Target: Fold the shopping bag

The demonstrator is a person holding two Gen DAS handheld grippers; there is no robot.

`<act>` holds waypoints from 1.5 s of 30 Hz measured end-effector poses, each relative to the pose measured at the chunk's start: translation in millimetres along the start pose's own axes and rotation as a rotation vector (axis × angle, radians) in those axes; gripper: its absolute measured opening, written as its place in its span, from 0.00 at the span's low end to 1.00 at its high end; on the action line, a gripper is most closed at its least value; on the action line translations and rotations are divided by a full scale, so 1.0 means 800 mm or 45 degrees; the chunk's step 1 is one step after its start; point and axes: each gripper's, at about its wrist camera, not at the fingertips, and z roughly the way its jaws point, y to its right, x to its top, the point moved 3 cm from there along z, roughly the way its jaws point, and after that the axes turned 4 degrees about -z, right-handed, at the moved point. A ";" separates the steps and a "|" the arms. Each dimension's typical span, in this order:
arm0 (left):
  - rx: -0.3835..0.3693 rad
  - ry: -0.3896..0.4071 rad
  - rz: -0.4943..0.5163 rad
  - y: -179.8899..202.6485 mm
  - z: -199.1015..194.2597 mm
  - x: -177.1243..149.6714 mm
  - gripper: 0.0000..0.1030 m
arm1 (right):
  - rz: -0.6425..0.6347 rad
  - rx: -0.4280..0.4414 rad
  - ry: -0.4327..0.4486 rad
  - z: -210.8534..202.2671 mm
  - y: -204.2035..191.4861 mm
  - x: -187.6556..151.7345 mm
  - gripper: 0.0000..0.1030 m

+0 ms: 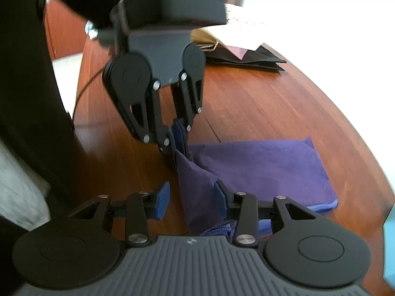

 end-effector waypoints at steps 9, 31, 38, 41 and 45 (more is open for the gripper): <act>-0.007 0.030 0.000 0.002 -0.003 0.000 0.16 | -0.210 -0.063 -0.126 0.026 -0.026 -0.027 0.32; -0.073 0.073 -0.220 -0.029 -0.013 -0.004 0.11 | -0.193 -0.076 -0.121 0.042 -0.022 -0.030 0.27; -0.071 0.068 -0.242 -0.026 -0.012 -0.004 0.11 | -0.024 -0.087 -0.114 0.049 -0.011 -0.035 0.20; -0.116 0.038 -0.266 -0.026 -0.012 -0.005 0.10 | 0.259 0.040 -0.098 0.041 0.012 -0.036 0.18; -0.164 0.009 -0.357 -0.036 -0.004 -0.002 0.10 | 0.583 0.193 -0.092 0.041 0.036 -0.048 0.18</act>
